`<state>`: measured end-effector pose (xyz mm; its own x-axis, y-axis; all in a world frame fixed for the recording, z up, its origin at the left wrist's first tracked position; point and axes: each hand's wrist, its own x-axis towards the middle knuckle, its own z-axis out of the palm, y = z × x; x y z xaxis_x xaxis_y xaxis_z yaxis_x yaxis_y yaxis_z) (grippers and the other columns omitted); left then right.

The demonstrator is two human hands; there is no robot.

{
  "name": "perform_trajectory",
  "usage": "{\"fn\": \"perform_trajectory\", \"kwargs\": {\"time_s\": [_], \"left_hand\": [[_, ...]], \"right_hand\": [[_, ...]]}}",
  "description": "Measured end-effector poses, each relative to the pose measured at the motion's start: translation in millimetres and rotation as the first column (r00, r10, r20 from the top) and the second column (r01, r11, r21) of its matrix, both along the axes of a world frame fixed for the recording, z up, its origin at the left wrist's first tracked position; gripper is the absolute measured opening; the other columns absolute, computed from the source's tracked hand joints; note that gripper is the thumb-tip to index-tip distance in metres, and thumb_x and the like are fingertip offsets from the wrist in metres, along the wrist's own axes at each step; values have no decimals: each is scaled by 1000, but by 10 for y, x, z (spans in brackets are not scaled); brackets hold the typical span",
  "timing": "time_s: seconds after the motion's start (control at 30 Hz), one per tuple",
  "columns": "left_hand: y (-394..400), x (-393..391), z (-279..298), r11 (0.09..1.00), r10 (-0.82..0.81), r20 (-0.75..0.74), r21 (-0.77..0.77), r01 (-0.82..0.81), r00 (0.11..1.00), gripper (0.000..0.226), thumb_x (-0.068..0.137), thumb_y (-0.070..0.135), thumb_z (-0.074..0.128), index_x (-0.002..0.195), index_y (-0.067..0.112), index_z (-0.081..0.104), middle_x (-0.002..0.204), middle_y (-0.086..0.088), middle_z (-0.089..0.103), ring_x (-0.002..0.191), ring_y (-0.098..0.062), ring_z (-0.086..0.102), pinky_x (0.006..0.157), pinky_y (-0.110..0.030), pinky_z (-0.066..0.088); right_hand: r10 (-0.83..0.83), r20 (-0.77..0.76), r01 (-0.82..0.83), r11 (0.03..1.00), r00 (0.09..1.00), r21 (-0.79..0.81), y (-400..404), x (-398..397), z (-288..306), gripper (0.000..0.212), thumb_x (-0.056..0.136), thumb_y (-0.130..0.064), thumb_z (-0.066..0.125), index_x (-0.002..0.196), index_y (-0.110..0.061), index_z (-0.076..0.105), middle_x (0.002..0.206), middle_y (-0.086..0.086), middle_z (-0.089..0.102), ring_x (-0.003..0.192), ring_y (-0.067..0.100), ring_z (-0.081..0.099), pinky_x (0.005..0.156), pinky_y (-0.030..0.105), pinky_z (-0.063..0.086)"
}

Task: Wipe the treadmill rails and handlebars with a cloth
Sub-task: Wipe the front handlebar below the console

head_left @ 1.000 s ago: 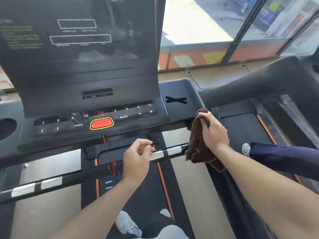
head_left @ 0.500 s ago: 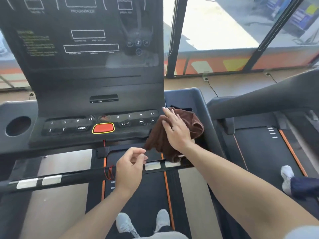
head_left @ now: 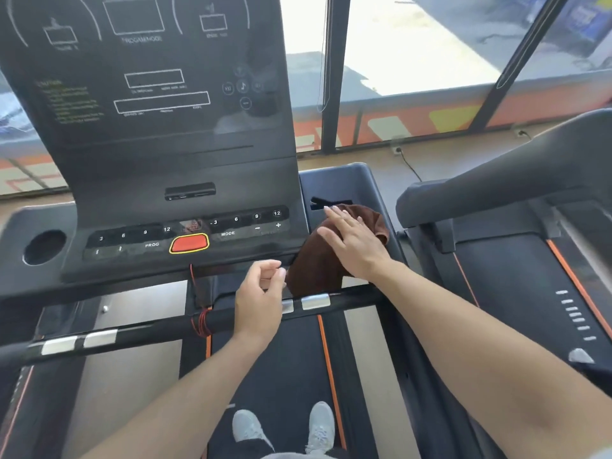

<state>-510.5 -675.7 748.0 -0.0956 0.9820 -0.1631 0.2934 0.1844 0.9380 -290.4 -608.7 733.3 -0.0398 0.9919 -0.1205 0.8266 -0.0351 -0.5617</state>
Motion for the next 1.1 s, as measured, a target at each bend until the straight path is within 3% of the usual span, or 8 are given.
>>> {"fn": "perform_trajectory", "kwargs": {"time_s": [0.13, 0.23, 0.33, 0.47, 0.67, 0.8, 0.93, 1.1], "left_hand": [[-108, 4, -33, 999, -24, 5, -26, 24, 1000, 12, 98, 24, 61, 99, 35, 66, 95, 11, 72, 93, -13, 70, 91, -45, 57], [-118, -46, -43, 999, -27, -5, -32, 27, 1000, 12, 97, 25, 62, 98, 36, 66, 94, 13, 72, 92, -13, 71, 90, -46, 58], [-134, -77, -38, 999, -17, 5, -38, 17, 1000, 13, 97, 23, 63, 97, 36, 66, 93, 12, 72, 91, -14, 72, 89, -46, 58], [-194, -10, -14, 999, -33, -13, -18, 32, 999, 12, 97, 21, 63, 98, 33, 66, 96, 9, 71, 91, -15, 71, 86, -39, 59], [-83, 34, 275, 961, -267, 84, -52, 271, 960, 33, 102, 33, 56, 134, 41, 54, 134, 22, 60, 123, 5, 55, 88, -8, 45], [98, -148, 501, 815, -541, 179, -128, 565, 821, 86, 76, 75, 66, 151, 51, 31, 151, 31, 42, 143, 3, 35, 118, -31, 26], [-3, -146, 571, 655, -657, 364, -159, 739, 660, 58, 78, 51, 75, 132, 32, 63, 135, 4, 66, 129, -15, 59, 112, -41, 43], [-130, -232, 419, 804, -317, 620, -226, 550, 718, 32, 80, 14, 79, 111, 8, 75, 119, -22, 71, 103, -30, 71, 92, -39, 58]], "right_hand": [[-221, 89, 211, 971, 971, 114, -77, 95, 12, 51, 109, -31, 41, 159, -26, 34, 168, -1, 31, 155, 20, 23, 127, 37, 14], [-464, 259, 440, 886, 847, 150, -112, 241, -75, 74, 99, -63, 49, 159, -22, 31, 167, 6, 29, 156, 30, 19, 126, 46, 13], [-590, 158, 587, 806, 792, 70, -215, 389, -128, 86, 87, -78, 55, 144, -14, 48, 151, 9, 49, 144, 31, 39, 121, 47, 29], [-520, -105, 530, 824, 848, 200, -420, 315, -101, 31, 97, -49, 65, 110, -21, 57, 105, -6, 54, 110, 25, 58, 88, 39, 52], [-186, -487, 264, 960, 853, 96, -925, -100, 319, 12, 103, -29, 61, 106, -27, 49, 110, -15, 71, 102, 11, 70, 92, 43, 60], [-42, -706, 72, 997, 707, 12, -1261, -208, 869, 10, 101, -11, 65, 101, -20, 60, 89, -14, 74, 74, 3, 69, 65, 19, 55], [21, -766, 12, 999, 643, 37, -1407, -210, 1229, 7, 94, -19, 68, 97, -20, 62, 78, -4, 67, 68, 15, 62, 60, 27, 52], [-90, -542, 56, 995, 836, -79, -1331, 79, 1327, 14, 90, -22, 79, 92, -33, 72, 90, -8, 78, 85, 11, 73, 80, 25, 56]]}}
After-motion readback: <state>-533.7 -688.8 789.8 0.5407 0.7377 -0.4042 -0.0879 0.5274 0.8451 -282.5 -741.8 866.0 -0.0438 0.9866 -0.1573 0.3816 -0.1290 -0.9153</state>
